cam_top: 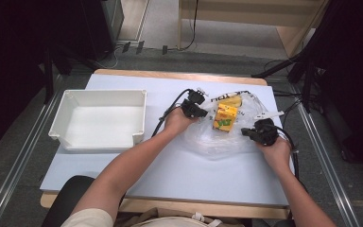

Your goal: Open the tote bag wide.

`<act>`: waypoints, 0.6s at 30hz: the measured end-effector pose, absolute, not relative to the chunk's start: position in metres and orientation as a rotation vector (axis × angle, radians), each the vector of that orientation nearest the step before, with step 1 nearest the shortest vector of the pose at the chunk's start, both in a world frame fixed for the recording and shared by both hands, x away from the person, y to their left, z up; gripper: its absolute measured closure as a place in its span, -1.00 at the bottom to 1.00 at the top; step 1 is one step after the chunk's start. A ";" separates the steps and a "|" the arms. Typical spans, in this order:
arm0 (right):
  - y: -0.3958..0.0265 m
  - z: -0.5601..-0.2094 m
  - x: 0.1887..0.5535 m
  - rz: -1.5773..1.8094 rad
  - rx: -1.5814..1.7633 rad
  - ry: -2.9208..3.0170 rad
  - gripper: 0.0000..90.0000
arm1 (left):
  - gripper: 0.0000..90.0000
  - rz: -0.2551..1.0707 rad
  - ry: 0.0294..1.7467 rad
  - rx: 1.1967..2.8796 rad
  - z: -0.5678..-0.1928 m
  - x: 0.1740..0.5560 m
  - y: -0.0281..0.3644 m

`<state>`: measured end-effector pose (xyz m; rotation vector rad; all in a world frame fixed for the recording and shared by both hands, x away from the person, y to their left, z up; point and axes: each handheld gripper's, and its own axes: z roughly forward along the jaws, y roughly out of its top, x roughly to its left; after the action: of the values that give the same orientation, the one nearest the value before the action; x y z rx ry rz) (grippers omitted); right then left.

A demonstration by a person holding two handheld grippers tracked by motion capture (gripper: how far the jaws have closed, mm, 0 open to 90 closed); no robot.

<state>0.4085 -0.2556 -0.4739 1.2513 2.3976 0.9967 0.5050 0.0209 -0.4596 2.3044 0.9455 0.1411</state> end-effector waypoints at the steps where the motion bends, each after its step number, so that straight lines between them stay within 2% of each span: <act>1: -0.257 -0.476 0.406 0.997 1.247 2.398 1.00 | 1.00 0.146 0.956 2.299 -0.462 0.507 0.022; 12: -0.282 -0.483 0.386 1.058 1.257 2.347 1.00 | 1.00 0.251 1.077 2.198 -0.465 0.529 0.047; 18: -0.300 -0.483 0.377 1.044 1.316 2.307 1.00 | 1.00 0.192 1.099 2.164 -0.462 0.533 0.057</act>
<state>0.3768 -0.2999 -0.4826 1.3162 2.3072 1.0439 0.5329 0.0573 -0.4623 2.1638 1.0994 0.1917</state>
